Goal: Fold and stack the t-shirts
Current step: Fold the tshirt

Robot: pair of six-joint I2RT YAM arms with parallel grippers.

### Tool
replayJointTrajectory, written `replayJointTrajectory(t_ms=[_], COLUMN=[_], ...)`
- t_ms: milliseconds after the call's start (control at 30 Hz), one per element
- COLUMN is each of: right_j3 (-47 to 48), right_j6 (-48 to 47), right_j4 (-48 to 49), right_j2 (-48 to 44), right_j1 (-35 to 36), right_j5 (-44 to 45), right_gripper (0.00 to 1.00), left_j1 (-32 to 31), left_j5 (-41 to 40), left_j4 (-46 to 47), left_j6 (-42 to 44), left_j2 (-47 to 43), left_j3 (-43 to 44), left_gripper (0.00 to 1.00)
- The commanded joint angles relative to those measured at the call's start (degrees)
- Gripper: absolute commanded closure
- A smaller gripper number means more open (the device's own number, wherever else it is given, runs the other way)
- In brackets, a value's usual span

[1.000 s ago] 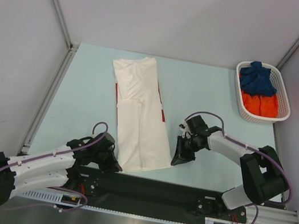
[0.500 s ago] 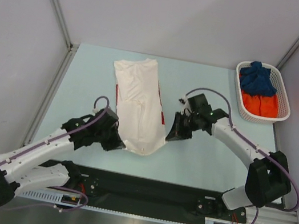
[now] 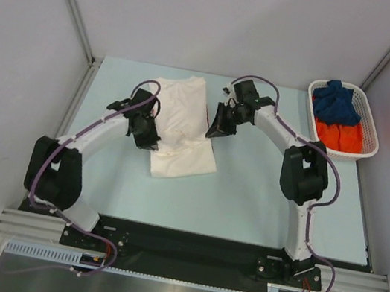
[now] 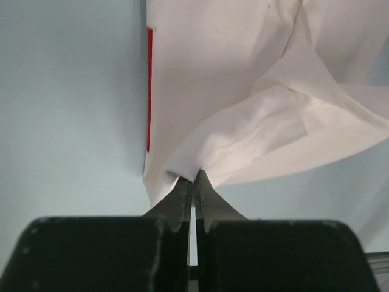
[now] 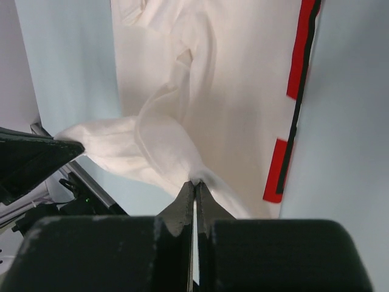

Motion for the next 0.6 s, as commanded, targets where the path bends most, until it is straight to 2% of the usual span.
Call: replayJointTrajectory(t_ms=[0,200,567], right_j3=[7.9,13.9,18.9], right_j6=[-1.5,-1.2,-1.1], right_j4=[-2.7,-4.3,-4.2], right_j2=[4.4,11.0,16.1], right_j1=[-0.7,-1.7,-4.0], right_j5=[-2.2,-3.5,-4.8], right_gripper=[1.0,1.0,1.0], left_j1=[1.4,5.0,6.5], left_j5=[0.6,3.1,5.4], left_j4=[1.6,5.0,5.8], left_j6=[6.9,7.6,9.2], left_j2=[5.7,11.4,18.8], left_j3=[4.9,6.6,13.5], left_gripper=[1.0,1.0,0.99])
